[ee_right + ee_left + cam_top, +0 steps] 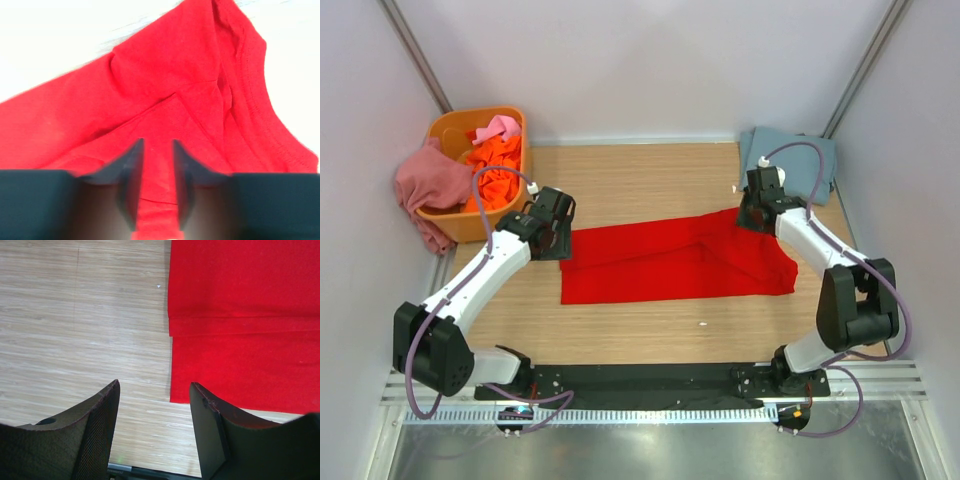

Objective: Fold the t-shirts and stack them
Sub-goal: Fold the tshirt

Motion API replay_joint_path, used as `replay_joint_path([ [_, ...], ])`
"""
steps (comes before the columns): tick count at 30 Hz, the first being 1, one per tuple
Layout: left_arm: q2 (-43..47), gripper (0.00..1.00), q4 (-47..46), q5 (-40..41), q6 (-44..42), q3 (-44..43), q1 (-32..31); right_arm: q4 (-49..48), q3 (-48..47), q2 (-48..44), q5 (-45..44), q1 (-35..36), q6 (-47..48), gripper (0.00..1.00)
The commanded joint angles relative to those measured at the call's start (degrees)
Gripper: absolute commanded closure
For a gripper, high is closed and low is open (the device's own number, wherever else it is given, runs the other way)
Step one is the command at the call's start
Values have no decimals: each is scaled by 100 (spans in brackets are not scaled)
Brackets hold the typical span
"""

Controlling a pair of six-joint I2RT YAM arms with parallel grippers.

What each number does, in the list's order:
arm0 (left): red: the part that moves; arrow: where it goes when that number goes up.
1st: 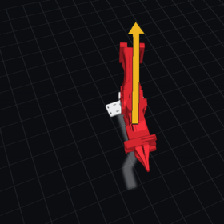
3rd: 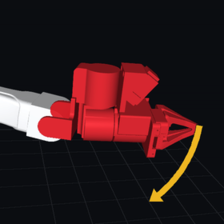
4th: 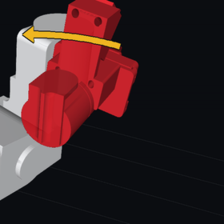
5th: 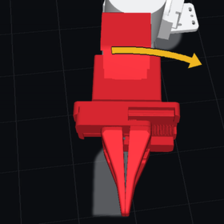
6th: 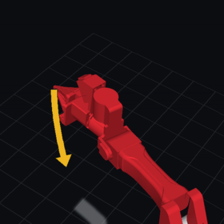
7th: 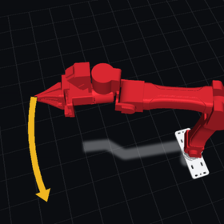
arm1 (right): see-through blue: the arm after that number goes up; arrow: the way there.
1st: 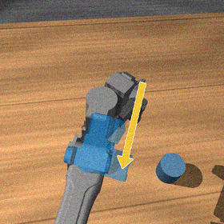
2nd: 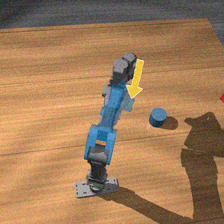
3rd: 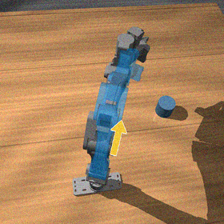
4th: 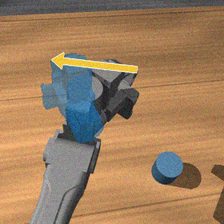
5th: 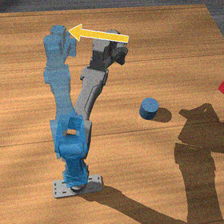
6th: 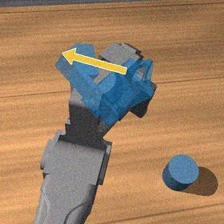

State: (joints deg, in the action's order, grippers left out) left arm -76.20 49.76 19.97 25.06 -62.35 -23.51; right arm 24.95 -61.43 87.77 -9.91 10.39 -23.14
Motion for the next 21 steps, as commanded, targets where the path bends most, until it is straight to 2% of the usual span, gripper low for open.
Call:
replay_joint_path([
  [1, 220, 41, -98, 86, -27, -6, 4, 80, -105, 161, -107, 33, 55, 60],
  [3, 220, 41, -80, 104, -27, 12, 4, 54, -211, 354, -186, 24, 107, 53],
  [6, 246, 41, -80, 130, -10, 30, 4, 63, -466, 732, -318, -20, 169, 48],
  [14, 229, 41, -89, 157, -19, 38, 4, -78, -844, 1382, -222, -134, 204, 53],
  [21, 194, 41, -89, 174, -19, 30, 4, -254, -801, 1656, -195, -178, 169, 58],
])
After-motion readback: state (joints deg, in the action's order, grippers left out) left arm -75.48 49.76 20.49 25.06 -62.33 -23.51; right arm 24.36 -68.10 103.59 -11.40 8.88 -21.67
